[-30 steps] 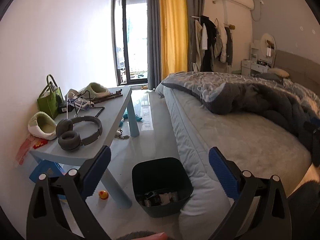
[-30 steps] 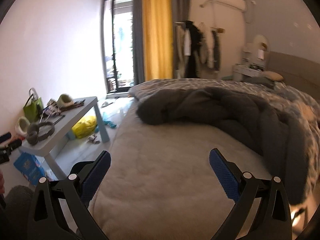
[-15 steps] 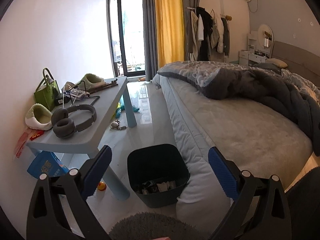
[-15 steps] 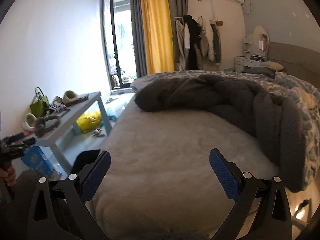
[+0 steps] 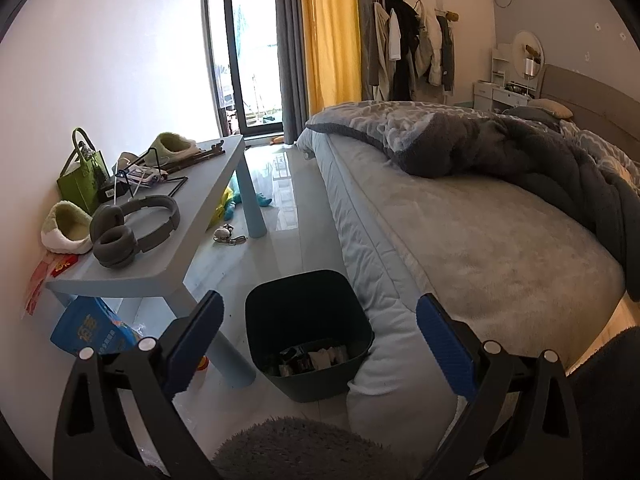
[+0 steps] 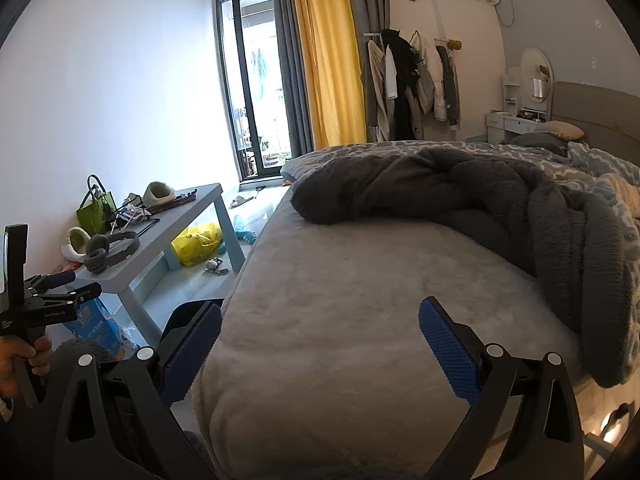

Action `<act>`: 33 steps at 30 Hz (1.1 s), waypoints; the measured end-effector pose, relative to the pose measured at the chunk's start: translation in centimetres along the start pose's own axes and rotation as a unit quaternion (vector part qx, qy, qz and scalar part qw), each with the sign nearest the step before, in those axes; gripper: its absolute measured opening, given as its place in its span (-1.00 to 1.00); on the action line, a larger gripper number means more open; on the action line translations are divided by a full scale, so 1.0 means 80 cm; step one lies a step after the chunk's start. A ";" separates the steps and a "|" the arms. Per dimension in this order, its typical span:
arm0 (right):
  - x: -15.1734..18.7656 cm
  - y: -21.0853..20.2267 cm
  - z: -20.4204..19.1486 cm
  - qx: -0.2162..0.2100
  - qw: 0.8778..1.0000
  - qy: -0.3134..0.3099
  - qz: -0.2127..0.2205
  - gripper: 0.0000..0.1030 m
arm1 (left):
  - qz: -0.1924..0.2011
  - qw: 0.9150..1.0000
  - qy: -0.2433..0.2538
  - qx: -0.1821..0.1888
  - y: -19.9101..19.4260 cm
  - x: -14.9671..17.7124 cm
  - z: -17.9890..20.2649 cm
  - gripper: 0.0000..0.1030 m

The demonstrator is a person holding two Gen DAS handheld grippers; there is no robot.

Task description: Collect trash

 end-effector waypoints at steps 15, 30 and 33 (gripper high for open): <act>-0.001 0.003 0.005 -0.004 1.000 0.010 -0.006 0.94 | -0.003 1.000 0.005 0.004 0.002 -0.001 0.004 0.92; 0.001 0.004 0.006 -0.004 1.000 0.010 -0.007 0.94 | -0.002 1.000 -0.002 0.007 0.003 0.002 0.005 0.92; 0.000 0.004 0.006 -0.004 1.000 0.010 -0.007 0.94 | -0.002 1.000 -0.002 0.007 0.003 0.002 0.004 0.92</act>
Point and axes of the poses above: each gripper's, at about its wrist camera, not at the fingertips, and y roughly the way its jaws point, z to its right, x to its underside, the point moved 8 cm from there along y, roughly the way its jaws point, and after that the axes turned 4 degrees about x, right-handed, at the moved point
